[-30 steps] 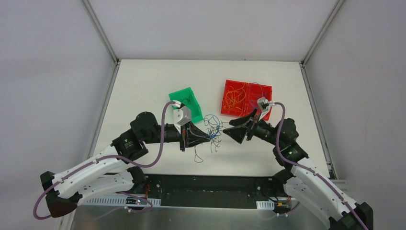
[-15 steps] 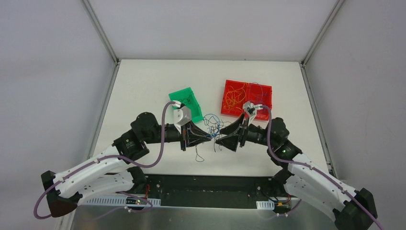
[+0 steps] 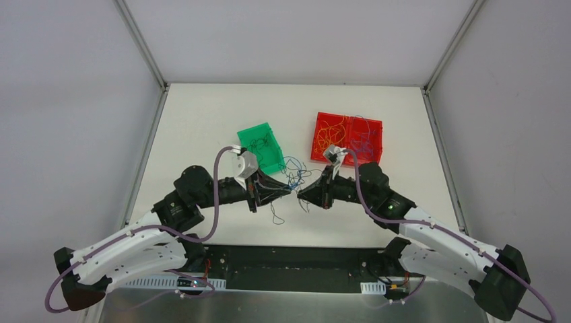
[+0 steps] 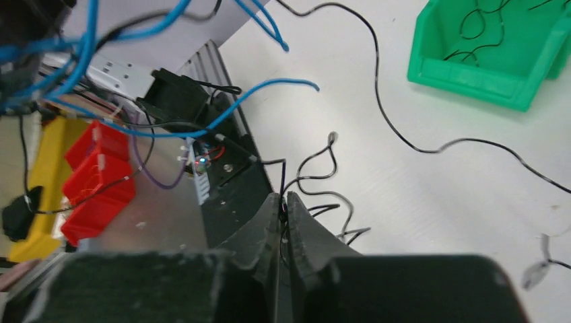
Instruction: Untangle the cables
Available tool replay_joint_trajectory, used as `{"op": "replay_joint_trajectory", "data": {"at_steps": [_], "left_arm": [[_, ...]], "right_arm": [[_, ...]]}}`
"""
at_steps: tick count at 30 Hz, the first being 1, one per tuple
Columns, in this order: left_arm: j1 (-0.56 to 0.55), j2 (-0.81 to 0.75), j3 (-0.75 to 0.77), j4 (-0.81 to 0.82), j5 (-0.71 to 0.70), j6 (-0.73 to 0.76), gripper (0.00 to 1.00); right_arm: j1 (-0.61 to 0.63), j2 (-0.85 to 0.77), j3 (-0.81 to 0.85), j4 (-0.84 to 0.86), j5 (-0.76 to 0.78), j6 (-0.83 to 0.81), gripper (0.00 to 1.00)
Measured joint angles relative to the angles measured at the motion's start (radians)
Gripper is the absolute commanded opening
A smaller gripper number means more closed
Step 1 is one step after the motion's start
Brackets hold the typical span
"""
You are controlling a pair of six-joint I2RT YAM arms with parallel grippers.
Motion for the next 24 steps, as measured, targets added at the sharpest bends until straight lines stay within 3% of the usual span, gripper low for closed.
{"op": "replay_joint_trajectory", "data": {"at_steps": [3,7,9,11,14,19,24], "left_arm": [[0.0,-0.029,-0.013,-0.003,-0.098,0.0,0.02],[0.0,-0.055,-0.017,-0.034,-0.368,-0.006,0.08],[0.0,-0.062,-0.017,-0.077,-0.557,-0.018,0.19],[0.0,-0.062,-0.017,-0.117,-0.695,-0.033,0.44],[0.0,-0.069,-0.018,-0.153,-0.846,-0.054,0.54],[0.0,-0.094,-0.018,-0.169,-0.948,-0.066,0.49],[0.0,-0.105,-0.027,-0.158,-0.942,-0.058,0.65]], "right_arm": [[0.003,-0.003,0.012,-0.027,0.045,-0.01,0.0],[0.004,-0.05,0.011,-0.061,0.222,-0.003,0.0],[0.004,-0.106,0.004,-0.071,0.355,0.008,0.0],[0.005,-0.164,-0.006,-0.072,0.466,0.019,0.0],[0.002,-0.264,-0.031,-0.094,0.665,0.041,0.0],[0.0,-0.428,-0.09,-0.13,0.879,0.059,0.0],[-0.002,-0.515,-0.101,-0.144,0.917,0.057,0.0]]}}
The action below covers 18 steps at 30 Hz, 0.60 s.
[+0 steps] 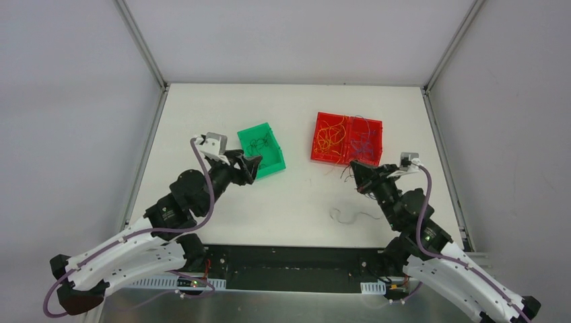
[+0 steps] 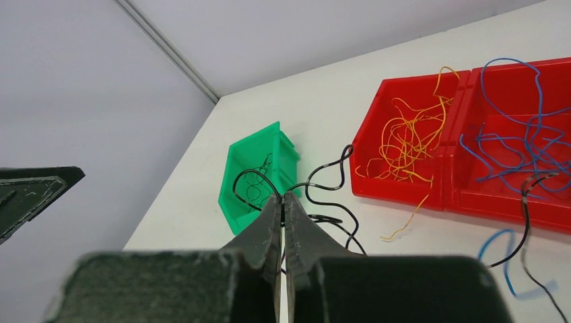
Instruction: Untangle the cables
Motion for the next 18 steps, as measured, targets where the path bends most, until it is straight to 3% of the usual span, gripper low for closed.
{"op": "replay_joint_trajectory", "data": {"at_steps": [9,18], "left_arm": [[0.0,0.224,-0.003,0.073,0.273,0.076,0.86],[0.0,0.149,-0.175,0.346,0.44,0.169,0.89]], "right_arm": [[0.0,0.057,0.13,-0.153,-0.126,-0.011,0.0],[0.0,0.296,0.544,-0.332,-0.307,-0.014,0.0]]}}
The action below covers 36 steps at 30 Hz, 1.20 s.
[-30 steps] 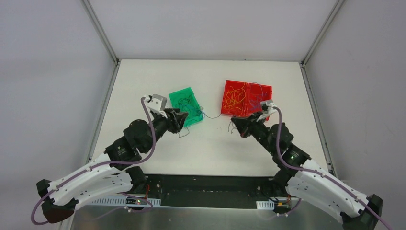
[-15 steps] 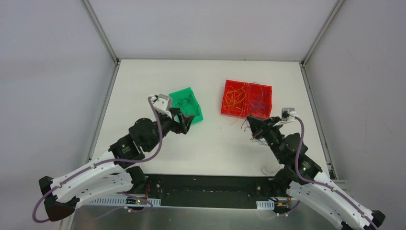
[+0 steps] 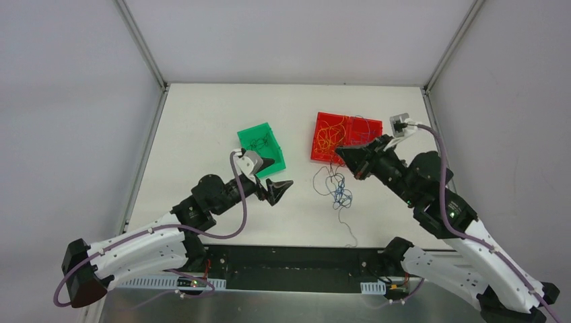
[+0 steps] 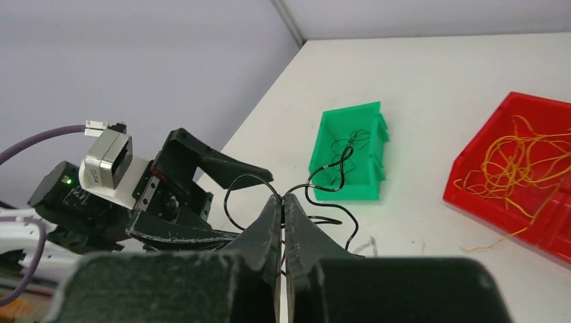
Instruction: Untangle the cables
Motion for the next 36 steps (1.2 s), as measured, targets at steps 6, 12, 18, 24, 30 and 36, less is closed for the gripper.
{"op": "replay_joint_trajectory", "data": {"at_steps": [6,12,18,24,30,36], "left_arm": [[0.0,-0.019,-0.082,0.18,0.102,0.04,0.87],[0.0,0.006,-0.083,0.248,0.233,0.059,0.85],[0.0,0.08,-0.069,0.237,0.262,0.082,0.79],[0.0,0.135,-0.059,0.248,0.245,0.106,0.57],[0.0,0.227,-0.006,0.262,0.257,0.121,0.62],[0.0,0.219,-0.012,0.306,0.258,0.121,0.58]], "right_arm": [[0.0,0.17,0.107,-0.065,-0.163,0.004,0.0],[0.0,0.272,0.168,-0.128,-0.256,0.007,0.0],[0.0,0.301,0.23,-0.145,-0.317,0.008,0.0],[0.002,0.309,0.245,-0.147,-0.38,0.008,0.0],[0.003,0.328,0.249,-0.16,-0.404,0.008,0.0],[0.004,0.357,0.275,-0.186,-0.421,0.008,0.0]]}}
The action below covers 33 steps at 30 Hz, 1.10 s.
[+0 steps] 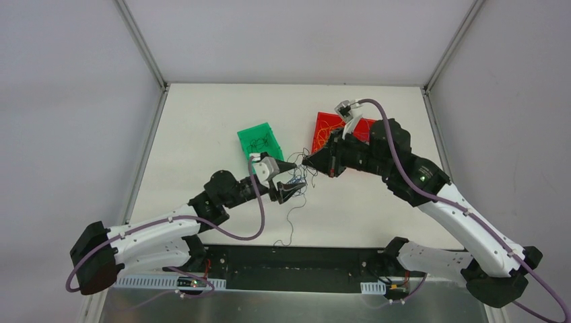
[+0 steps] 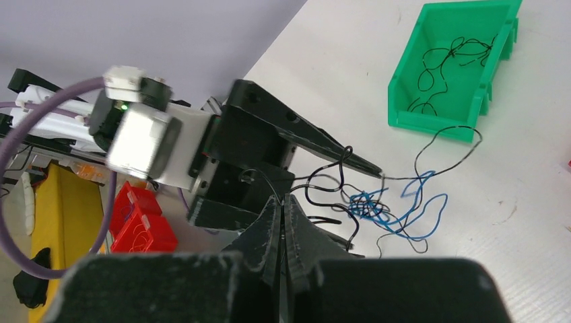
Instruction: Untangle the cables
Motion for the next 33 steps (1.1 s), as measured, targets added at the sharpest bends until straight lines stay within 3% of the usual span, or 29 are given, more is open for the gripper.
{"op": "replay_joint_trajectory", "data": {"at_steps": [7,11,16,25,33], "left_arm": [[0.0,-0.122,-0.021,0.045,-0.002,0.012,0.43],[0.0,-0.072,-0.019,0.05,0.002,0.021,0.42],[0.0,0.031,-0.007,0.02,0.005,0.022,0.28],[0.0,0.194,0.053,0.01,0.006,0.018,0.16],[0.0,0.372,0.089,-0.018,-0.141,-0.093,0.18]], "right_arm": [[0.002,0.011,0.0,-0.009,-0.035,0.0,0.0],[0.009,0.037,0.002,-0.011,-0.065,0.002,0.0],[0.012,0.062,0.048,-0.043,-0.056,0.019,0.0],[0.012,0.061,0.346,-0.113,0.092,0.061,0.0],[0.012,0.034,0.621,-0.143,0.306,0.091,0.0]]}}
